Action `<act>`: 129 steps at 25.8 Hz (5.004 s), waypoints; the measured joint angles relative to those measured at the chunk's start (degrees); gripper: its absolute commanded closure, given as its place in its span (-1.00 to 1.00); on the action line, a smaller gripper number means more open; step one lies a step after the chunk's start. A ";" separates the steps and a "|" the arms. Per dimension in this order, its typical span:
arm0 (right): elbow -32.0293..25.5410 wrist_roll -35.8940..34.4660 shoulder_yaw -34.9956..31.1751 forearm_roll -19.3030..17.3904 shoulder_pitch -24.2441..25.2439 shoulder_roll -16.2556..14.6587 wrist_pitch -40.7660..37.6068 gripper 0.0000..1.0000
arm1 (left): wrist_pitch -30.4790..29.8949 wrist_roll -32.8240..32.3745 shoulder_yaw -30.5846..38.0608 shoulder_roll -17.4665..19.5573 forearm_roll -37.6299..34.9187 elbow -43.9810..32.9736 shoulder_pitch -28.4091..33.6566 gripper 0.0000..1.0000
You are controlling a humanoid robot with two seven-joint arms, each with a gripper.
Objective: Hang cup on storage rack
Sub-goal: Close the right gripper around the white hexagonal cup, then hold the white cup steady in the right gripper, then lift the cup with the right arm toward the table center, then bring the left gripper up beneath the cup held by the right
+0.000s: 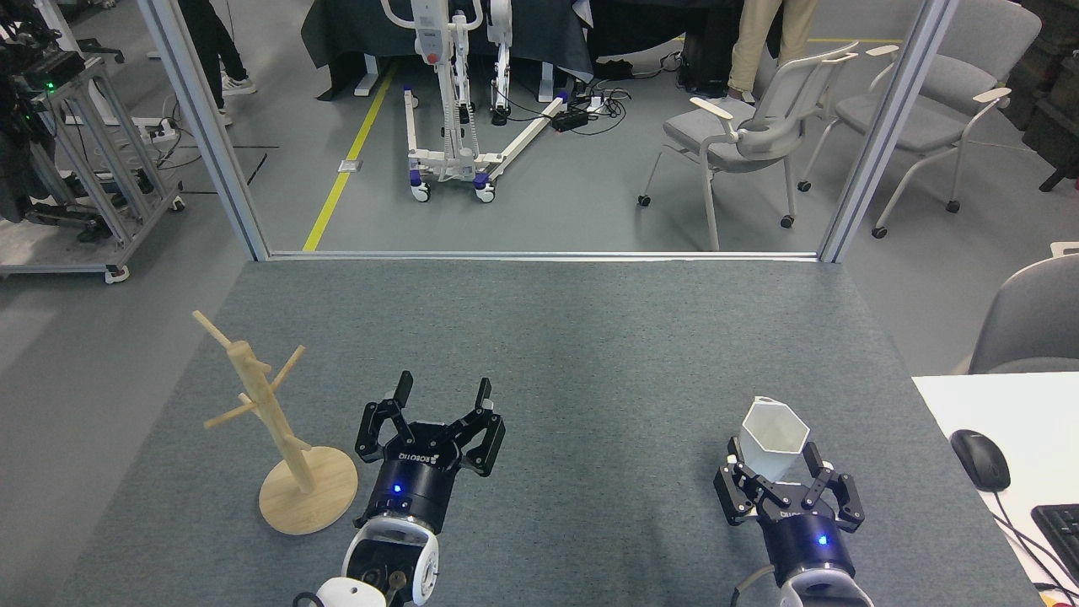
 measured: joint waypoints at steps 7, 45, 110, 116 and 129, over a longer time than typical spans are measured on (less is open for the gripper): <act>3.40 0.06 -0.64 0.49 0.26 -0.59 -0.03 -1.00 | -0.06 -0.11 0.00 0.13 0.04 0.09 -0.11 -1.00; 23.48 0.10 0.21 0.03 -15.87 -0.79 -1.24 -1.00 | -0.65 0.01 -0.30 0.30 0.05 -2.63 1.73 -1.00; -2.71 43.21 31.81 4.06 -45.19 7.67 30.42 0.92 | -10.97 5.00 -8.90 -0.16 -0.01 -2.29 6.44 -0.99; -2.85 44.26 31.69 6.63 -45.21 8.35 30.73 0.92 | 1.26 4.81 -13.95 -2.21 -0.56 -1.74 4.20 -0.98; -2.94 46.13 31.46 9.02 -44.96 9.14 31.36 0.92 | 6.92 0.66 -14.53 -6.69 -1.48 3.09 -6.02 -0.93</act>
